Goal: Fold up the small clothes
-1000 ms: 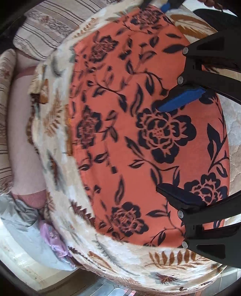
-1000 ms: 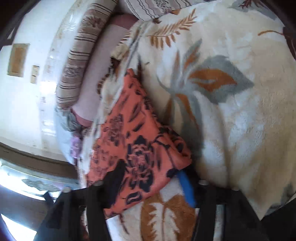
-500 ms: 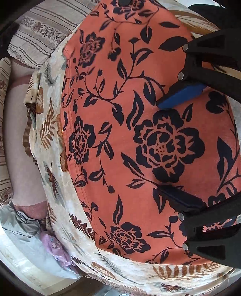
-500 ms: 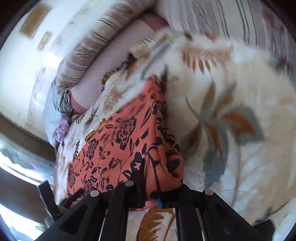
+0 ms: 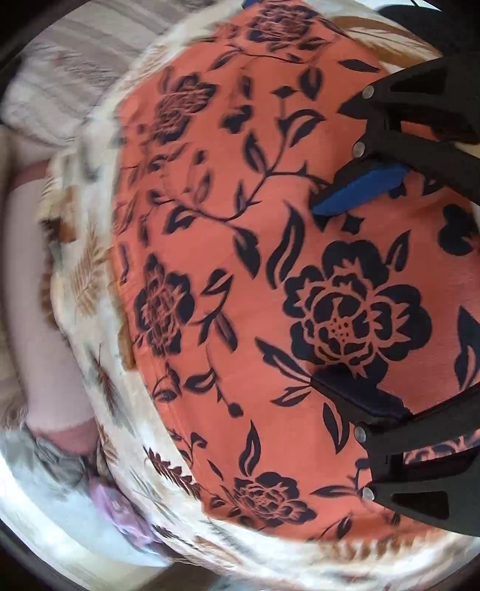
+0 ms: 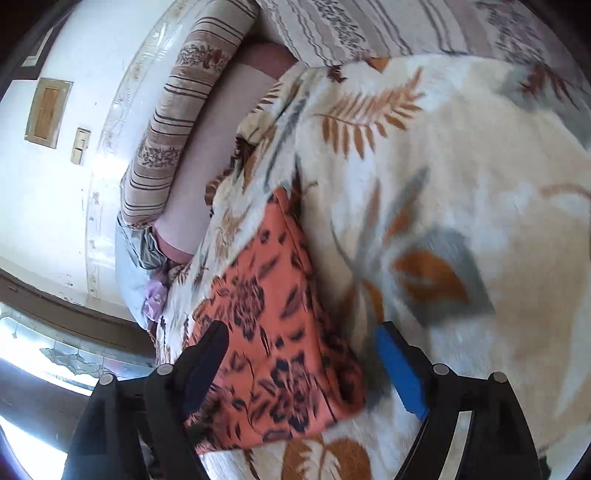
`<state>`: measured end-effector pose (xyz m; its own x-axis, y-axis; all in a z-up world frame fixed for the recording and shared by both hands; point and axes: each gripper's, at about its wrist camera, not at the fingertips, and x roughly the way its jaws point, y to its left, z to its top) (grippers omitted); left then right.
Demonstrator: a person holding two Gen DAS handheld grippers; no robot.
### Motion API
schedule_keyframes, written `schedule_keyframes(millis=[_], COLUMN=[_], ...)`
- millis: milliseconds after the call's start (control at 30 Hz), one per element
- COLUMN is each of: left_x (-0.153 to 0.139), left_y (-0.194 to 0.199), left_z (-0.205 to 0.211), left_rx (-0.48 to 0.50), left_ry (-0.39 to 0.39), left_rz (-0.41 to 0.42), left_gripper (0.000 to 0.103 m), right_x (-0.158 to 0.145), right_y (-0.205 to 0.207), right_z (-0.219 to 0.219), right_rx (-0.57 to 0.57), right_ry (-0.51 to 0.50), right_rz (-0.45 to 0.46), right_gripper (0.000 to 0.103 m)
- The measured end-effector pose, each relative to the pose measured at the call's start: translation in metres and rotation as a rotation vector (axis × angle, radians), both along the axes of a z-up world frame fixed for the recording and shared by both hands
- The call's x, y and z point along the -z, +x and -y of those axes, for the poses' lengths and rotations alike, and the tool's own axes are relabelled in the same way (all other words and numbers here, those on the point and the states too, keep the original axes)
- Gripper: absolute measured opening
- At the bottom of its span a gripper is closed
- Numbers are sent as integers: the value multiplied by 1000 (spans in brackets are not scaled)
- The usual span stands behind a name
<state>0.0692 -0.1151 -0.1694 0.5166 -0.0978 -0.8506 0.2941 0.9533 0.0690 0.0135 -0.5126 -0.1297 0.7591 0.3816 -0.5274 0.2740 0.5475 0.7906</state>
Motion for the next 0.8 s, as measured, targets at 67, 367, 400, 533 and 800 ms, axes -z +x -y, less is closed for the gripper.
schedule_keyframes(millis=[67,367,400,533,800], left_x=[-2,-2,-2,0,-1], left_y=[-2,-1,-1,-2,2], left_z=[1,2,2,5,2], left_rx=[4,7,10,6,-1], left_ry=[10,18,20,33,18], left_rz=[2,6,12,21,-4], left_gripper=[91,91,92,93,94], right_x=[-6,-20,-37,8,-58], right_y=[33,142,134,145,72], right_z=[-2,-56,-63,-43,-36], right_rx=[-79,-369,-338,-297,-111], right_ry=[-21,-411,-508,-493,-381], right_rz=[11,-161,-119,-305,-55], right_gripper=[85,16,14,17,83])
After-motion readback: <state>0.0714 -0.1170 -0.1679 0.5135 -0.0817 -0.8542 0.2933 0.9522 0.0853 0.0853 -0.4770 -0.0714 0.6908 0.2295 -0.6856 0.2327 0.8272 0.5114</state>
